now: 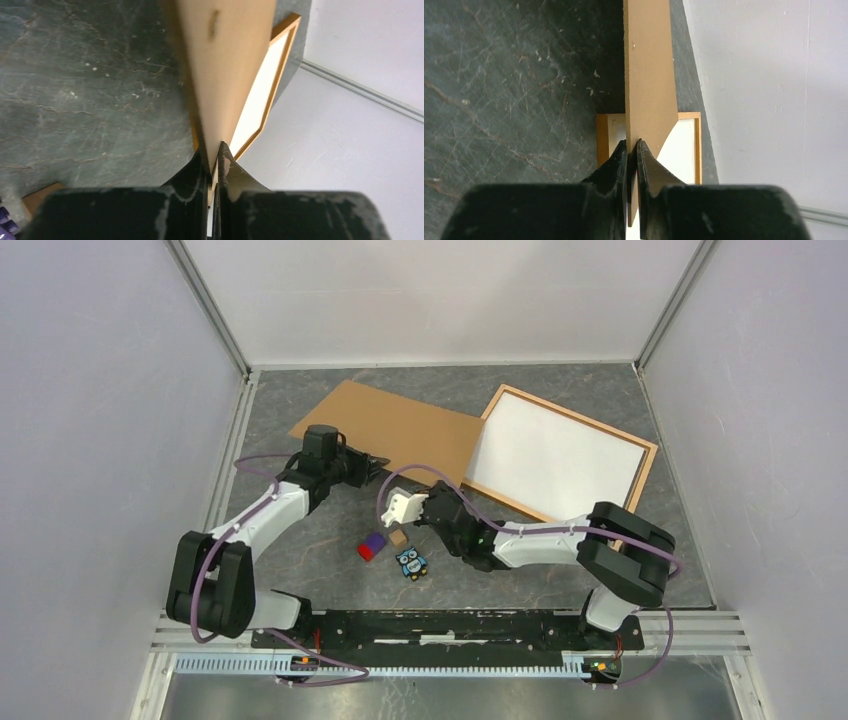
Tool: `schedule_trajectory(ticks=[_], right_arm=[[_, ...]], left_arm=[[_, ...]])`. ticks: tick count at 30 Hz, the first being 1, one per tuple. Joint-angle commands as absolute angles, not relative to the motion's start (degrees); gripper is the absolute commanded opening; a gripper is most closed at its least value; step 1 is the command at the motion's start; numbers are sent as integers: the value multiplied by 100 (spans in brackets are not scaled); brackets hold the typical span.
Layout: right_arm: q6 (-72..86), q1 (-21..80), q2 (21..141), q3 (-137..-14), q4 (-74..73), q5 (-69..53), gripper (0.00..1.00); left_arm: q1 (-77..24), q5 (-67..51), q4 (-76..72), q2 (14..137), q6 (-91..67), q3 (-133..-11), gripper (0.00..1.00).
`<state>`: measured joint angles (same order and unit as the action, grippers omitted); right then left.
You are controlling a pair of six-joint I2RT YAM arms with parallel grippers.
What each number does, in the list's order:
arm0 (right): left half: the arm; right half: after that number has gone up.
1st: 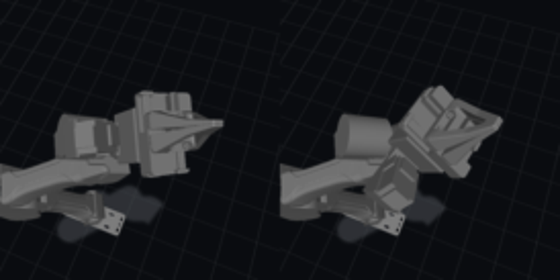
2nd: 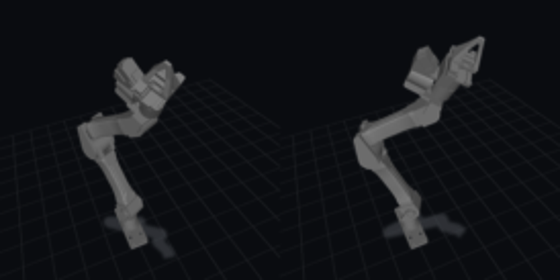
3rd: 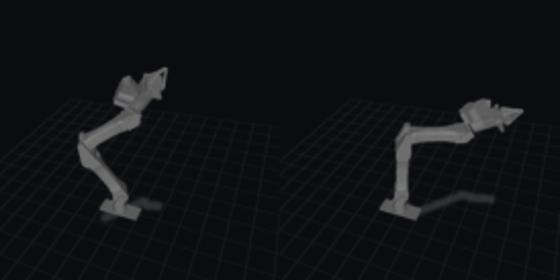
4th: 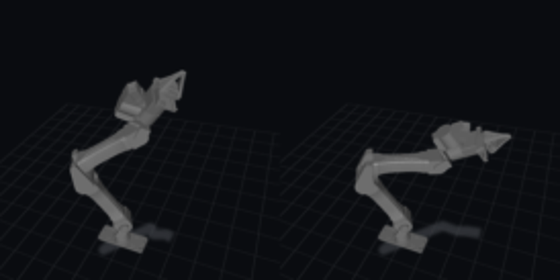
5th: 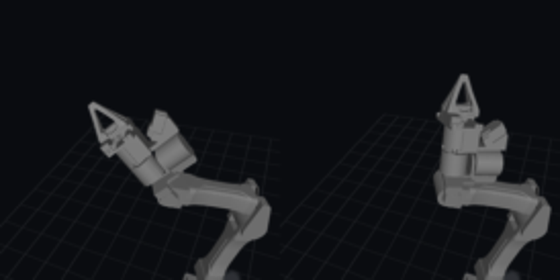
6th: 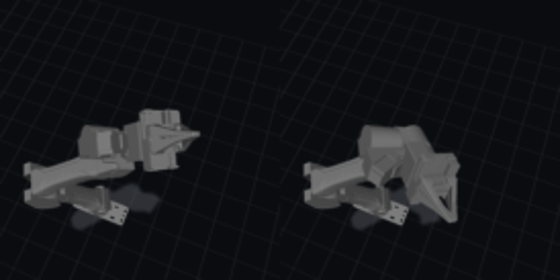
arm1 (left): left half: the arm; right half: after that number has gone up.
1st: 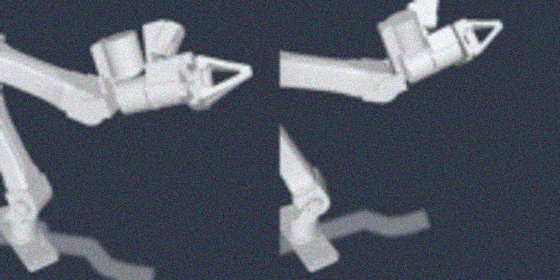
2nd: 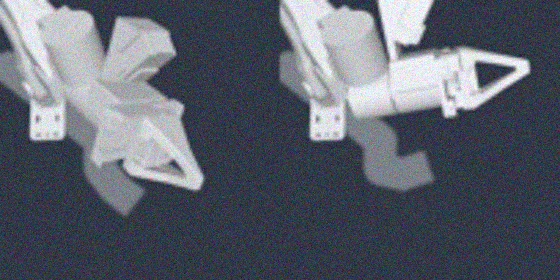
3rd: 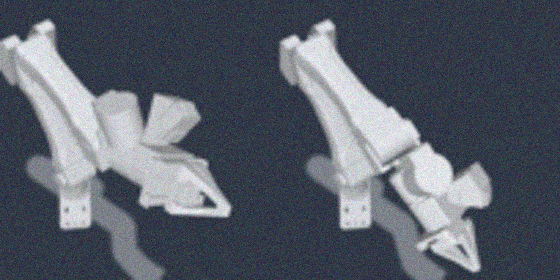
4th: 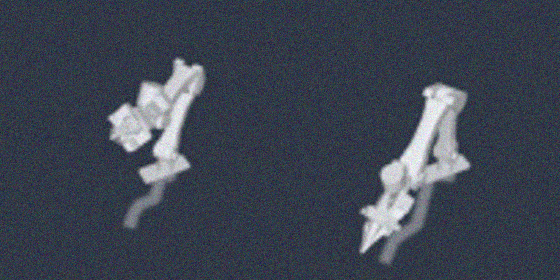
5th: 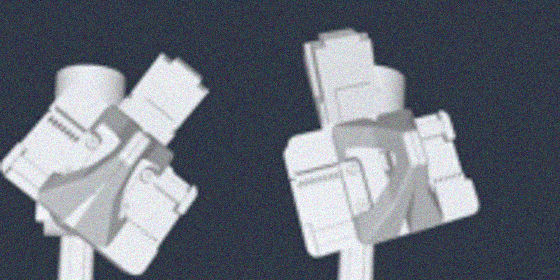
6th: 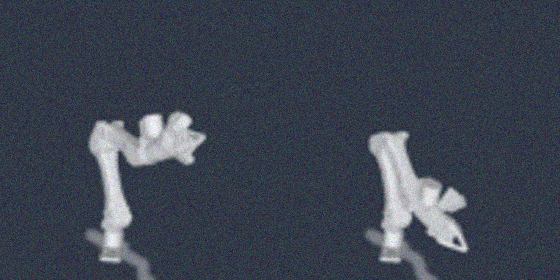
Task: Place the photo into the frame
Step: Pick up the photo frame item at the center of the board.
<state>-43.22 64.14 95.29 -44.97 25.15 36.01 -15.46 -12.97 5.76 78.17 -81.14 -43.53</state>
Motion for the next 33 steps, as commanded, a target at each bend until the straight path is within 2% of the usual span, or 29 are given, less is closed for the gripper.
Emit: schedule_trajectory(ticks=[1, 3, 5, 6, 7, 8, 11, 14, 16, 19, 21, 27, 33], right_arm=[[-3596, 6458, 9190, -4746, 2734, 3133, 21], [-3535, 6451, 8995, -4737, 2611, 3139, 35], [-3353, 6443, 8719, -4737, 2443, 3197, 54], [-3170, 6446, 8550, -4769, 2280, 3235, 71], [-2990, 6443, 8392, -4876, 1943, 3210, 93], [-2847, 6454, 8264, -5042, 1598, 3149, 98], [-2478, 6475, 7999, -5705, 81, 2849, 98], [-2312, 6482, 7537, -5909, -757, 2338, 98], [-2361, 6489, 6971, -5466, -564, 2043, 98], [-2508, 6452, 6039, -4330, 634, 1949, 98], [-2512, 6311, 5733, -3997, 990, 1704, 98], [-2312, 5199, 5892, -3800, 1667, 45, 98], [-2794, 4723, 6053, -3605, 2627, -777, 98]], left_arm=[[-1504, -1034, 866, 7489, -7769, -4728, 5], [-1398, -1134, 1191, 7317, -7676, -4891, 2], [-1243, -1235, 1588, 7150, -7612, -5070, 2], [-1143, -1283, 1757, 7062, -7570, -5156, 2], [-1016, -1328, 1951, 6952, -7545, -5239, 2], [-919, -1370, 2146, 6853, -7528, -5361, 2], [-622, -1539, 2736, 6655, -7416, -5812, 2], [-405, -1640, 3332, 6567, -7295, -6306, 2], [-307, -1869, 3537, 6550, -7286, -6539, 2], [-233, -2133, 3782, 6453, -7287, -6823, 2], [-211, -2268, 3884, 6346, -7297, -6959, 2], [-151, -2571, 4449, 6040, -7290, -7364, 2], [-114, -2629, 4948, 5854, -7204, -7706, 2]])
